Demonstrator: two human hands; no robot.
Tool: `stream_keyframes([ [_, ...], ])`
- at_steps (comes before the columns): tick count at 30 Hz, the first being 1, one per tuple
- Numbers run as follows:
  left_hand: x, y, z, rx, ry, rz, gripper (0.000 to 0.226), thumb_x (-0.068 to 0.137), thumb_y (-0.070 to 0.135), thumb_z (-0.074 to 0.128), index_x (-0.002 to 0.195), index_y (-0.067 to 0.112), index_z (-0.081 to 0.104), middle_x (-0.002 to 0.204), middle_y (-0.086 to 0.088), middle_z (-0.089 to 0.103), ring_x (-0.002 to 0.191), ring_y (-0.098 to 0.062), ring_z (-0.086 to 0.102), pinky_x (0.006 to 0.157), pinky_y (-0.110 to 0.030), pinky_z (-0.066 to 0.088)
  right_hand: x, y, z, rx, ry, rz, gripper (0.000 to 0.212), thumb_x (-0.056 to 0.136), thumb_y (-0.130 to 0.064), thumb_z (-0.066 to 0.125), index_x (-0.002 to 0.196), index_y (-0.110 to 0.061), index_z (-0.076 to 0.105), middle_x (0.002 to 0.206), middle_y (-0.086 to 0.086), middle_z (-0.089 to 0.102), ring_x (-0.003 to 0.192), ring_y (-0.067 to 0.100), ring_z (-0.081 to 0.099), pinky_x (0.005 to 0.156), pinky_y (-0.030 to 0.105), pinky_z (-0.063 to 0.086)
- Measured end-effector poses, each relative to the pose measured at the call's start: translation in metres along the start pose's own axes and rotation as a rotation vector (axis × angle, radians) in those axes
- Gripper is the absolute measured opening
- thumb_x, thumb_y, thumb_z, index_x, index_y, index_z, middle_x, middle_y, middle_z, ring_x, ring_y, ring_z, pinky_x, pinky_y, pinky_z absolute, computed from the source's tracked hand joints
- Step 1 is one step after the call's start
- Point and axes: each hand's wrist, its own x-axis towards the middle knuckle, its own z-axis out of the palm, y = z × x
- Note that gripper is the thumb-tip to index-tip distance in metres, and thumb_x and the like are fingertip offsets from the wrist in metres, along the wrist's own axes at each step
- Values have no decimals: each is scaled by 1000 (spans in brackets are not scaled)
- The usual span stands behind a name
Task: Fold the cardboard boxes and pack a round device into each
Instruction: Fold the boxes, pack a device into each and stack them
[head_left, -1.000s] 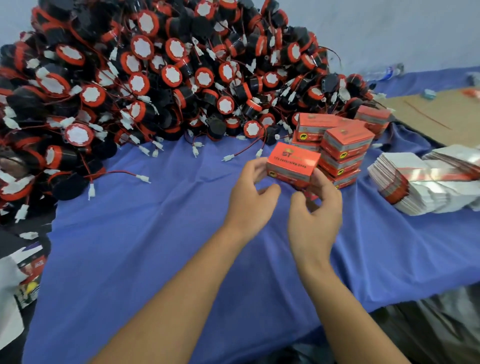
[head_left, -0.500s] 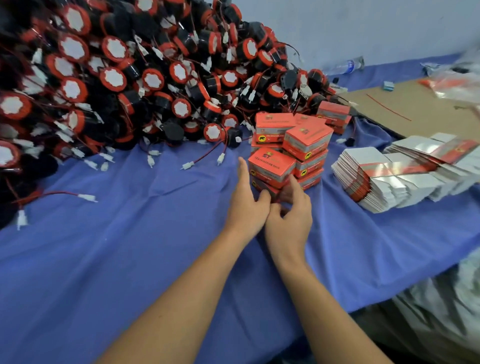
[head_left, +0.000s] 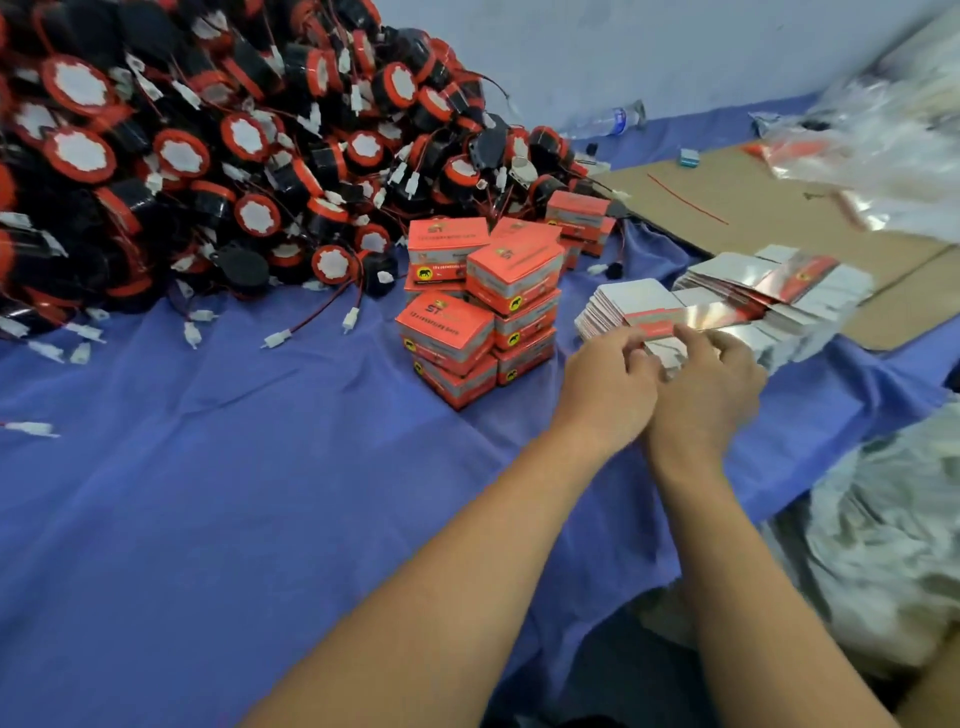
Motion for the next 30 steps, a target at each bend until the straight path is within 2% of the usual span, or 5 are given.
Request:
stream_keyframes([
  [7,29,-11,28,181,-105,-11,24,103,12,50,106,3,71,114,-13,71,107,-31,63,89,-38,49,16,27,8,-175,-119,-72,37,106,-27,50,142,-23,59,149,7,49,136,35,34,101,41,31],
  [19,22,-5,19,-584,140,-493,11,93,9,69,98,11,78,101,-13,78,99,-29,74,88,-40,62,-14,27,4,80,48,-228,22,96,-29,65,115,-26,76,116,-2,69,120,24,46,89,35,28],
  [23,-1,-1,-5,-509,180,-389,15,94,4,62,97,10,75,101,-11,77,102,-30,73,94,-48,60,-26,27,-14,205,136,-249,41,91,-46,68,130,-32,67,141,1,55,137,24,40,109,39,31],
  [25,-22,-2,-21,-519,175,-317,17,95,1,61,92,14,72,86,-1,78,87,-21,73,93,-47,60,-27,32,-26,288,151,-150,52,91,-50,61,140,-30,60,147,3,50,142,23,38,115,25,27],
  [30,-86,-13,-80,-543,174,-171,32,98,1,63,117,27,69,87,4,78,84,-11,74,80,-28,61,-56,26,-40,726,-99,34,40,94,-23,72,132,-34,64,113,-10,75,105,7,69,96,32,58],
])
